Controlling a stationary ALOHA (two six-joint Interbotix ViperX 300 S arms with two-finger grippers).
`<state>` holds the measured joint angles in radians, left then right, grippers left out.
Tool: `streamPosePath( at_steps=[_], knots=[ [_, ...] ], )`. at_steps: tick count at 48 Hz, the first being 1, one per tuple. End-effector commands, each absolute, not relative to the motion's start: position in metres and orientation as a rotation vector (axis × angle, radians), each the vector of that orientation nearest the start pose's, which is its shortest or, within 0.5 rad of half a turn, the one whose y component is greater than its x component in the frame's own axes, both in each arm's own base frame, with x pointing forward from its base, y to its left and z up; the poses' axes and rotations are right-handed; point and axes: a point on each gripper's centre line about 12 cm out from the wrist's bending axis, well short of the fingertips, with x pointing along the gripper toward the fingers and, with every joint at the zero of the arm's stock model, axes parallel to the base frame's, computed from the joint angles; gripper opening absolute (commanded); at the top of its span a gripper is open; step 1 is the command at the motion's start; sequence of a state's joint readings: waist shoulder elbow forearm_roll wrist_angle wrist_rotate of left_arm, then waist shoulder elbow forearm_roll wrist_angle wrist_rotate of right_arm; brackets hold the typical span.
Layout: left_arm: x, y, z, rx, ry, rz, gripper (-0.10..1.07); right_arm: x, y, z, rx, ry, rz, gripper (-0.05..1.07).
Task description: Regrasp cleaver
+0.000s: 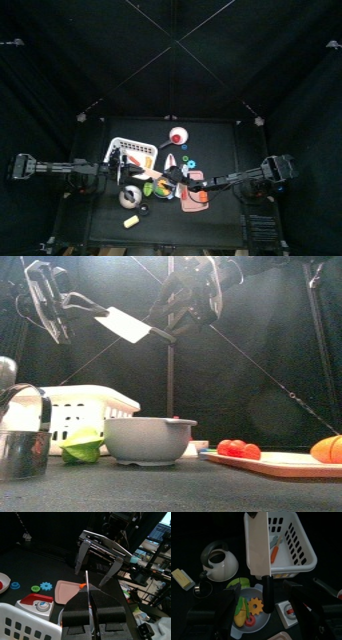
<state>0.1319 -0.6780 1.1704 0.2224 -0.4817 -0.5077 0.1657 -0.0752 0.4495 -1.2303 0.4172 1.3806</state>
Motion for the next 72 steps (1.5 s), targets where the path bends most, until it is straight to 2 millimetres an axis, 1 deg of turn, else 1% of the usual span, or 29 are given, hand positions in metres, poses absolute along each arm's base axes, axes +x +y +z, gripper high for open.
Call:
streamPosePath(
  at_steps=[1,7,13,19,23,34,46,51,55,58,64,68,72],
  knots=[
    [0.241,0.022,0.258,-0.300,-0.002,0.036,0.22,0.404,0.022,0.289,0.062,0.426,-0.247,0.98],
    [0.240,0.021,0.257,-0.270,0.000,0.022,0.22,0.400,0.021,0.286,0.132,0.431,-0.216,0.98],
    [0.239,0.016,0.256,-0.201,0.000,-0.019,0.22,0.400,0.015,0.282,0.206,0.430,-0.189,0.98],
    [0.239,0.010,0.255,-0.113,0.011,-0.071,0.22,0.400,0.010,0.279,0.244,0.426,-0.171,0.98],
    [0.238,0.007,0.254,-0.075,0.010,-0.099,0.22,0.401,0.011,0.279,0.250,0.424,-0.159,0.98],
    [0.238,0.006,0.258,-0.068,-0.022,-0.113,0.22,0.403,0.012,0.272,0.253,0.440,-0.155,0.98],
    [0.238,0.011,0.259,-0.067,-0.026,-0.090,0.22,0.405,0.015,0.272,0.266,0.434,-0.131,0.98],
    [0.238,0.012,0.258,-0.068,-0.023,-0.089,0.22,0.405,0.012,0.271,0.268,0.436,-0.139,0.98],
    [0.237,0.011,0.255,-0.070,-0.015,-0.088,0.22,0.401,0.010,0.272,0.285,0.436,-0.157,0.98],
    [0.236,0.011,0.253,-0.071,-0.009,-0.088,0.22,0.396,0.007,0.279,0.341,0.427,-0.182,0.98],
    [0.236,0.011,0.252,-0.070,-0.008,-0.089,0.22,0.386,-0.002,0.299,0.575,0.392,-0.249,0.98],
    [0.236,0.011,0.252,-0.070,-0.008,-0.089,0.22,0.376,-0.012,0.313,0.730,0.374,-0.307,0.98],
    [0.236,0.011,0.252,-0.073,-0.008,-0.087,0.22,0.362,-0.020,0.318,0.844,0.407,-0.398,0.98]
  ],
)
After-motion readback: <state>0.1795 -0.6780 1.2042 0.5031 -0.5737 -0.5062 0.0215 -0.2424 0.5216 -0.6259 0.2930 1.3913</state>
